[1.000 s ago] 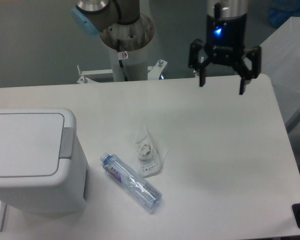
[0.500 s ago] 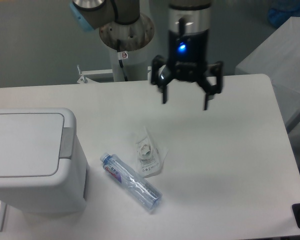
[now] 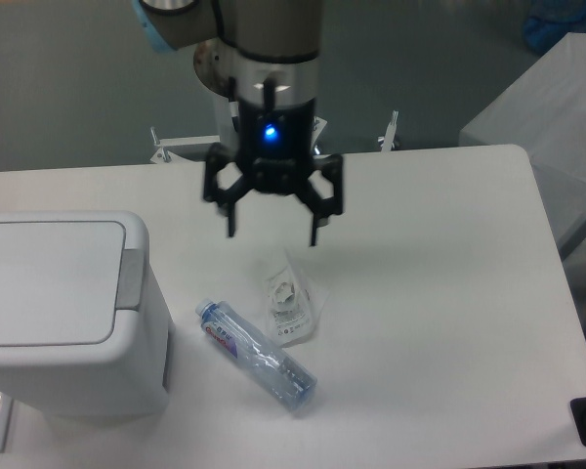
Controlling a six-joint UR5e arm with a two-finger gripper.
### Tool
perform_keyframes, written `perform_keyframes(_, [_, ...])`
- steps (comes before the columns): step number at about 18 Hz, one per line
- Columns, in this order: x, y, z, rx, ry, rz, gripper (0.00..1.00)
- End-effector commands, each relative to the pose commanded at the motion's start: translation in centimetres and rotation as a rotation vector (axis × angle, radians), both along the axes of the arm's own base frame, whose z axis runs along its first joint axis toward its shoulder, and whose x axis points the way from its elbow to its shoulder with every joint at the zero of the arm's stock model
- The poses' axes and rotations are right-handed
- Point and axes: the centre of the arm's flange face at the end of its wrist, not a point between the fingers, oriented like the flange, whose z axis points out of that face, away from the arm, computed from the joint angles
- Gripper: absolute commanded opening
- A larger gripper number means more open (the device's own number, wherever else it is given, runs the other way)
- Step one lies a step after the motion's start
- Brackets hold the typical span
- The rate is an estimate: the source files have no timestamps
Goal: Open the trash can
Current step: 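Move the open gripper across the table toward the white trash can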
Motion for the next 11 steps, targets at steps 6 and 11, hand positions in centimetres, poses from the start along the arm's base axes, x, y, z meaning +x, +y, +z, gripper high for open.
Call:
perform_keyframes(6, [-0.1,1.1,-0.1,0.102,-0.103,0.140,1.00])
perform_keyframes(11, [0.9,2.4,-1.8,0.077,-0.127,0.118,1.00])
